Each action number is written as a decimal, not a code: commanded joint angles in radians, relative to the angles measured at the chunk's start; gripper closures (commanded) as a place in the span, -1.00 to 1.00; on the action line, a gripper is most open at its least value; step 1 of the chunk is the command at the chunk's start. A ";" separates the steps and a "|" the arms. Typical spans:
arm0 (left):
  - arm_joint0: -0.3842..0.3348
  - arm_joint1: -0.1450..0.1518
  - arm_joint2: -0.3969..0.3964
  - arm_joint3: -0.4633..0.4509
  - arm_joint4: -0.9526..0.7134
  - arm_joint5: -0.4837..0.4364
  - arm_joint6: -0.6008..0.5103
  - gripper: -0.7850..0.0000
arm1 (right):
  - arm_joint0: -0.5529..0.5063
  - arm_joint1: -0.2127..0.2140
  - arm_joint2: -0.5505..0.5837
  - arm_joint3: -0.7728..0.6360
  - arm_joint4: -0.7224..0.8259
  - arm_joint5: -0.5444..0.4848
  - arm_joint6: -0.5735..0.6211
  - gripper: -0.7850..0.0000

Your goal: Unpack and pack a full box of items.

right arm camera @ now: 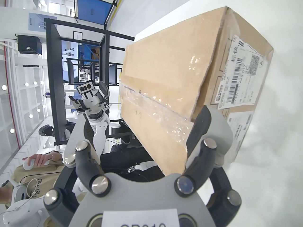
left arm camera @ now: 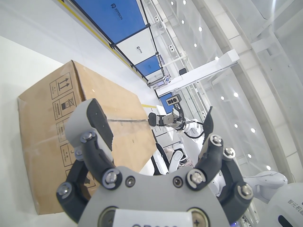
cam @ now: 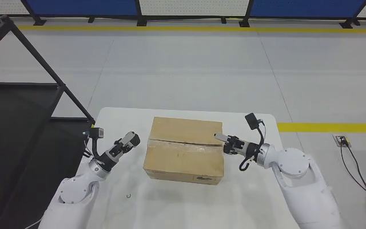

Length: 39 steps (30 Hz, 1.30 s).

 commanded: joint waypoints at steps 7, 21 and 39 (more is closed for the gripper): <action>-0.013 -0.001 0.013 0.010 0.005 0.004 0.001 -1.00 | 0.032 0.002 -0.038 0.074 0.002 0.014 0.016 -1.00; -0.027 0.000 0.021 0.017 0.013 0.015 0.005 -1.00 | 0.087 0.000 -0.061 0.188 0.070 -0.035 -0.018 -1.00; -0.044 0.010 -0.025 0.047 -0.009 0.006 0.005 -1.00 | -0.039 0.021 0.112 0.042 0.172 -0.090 -0.279 -1.00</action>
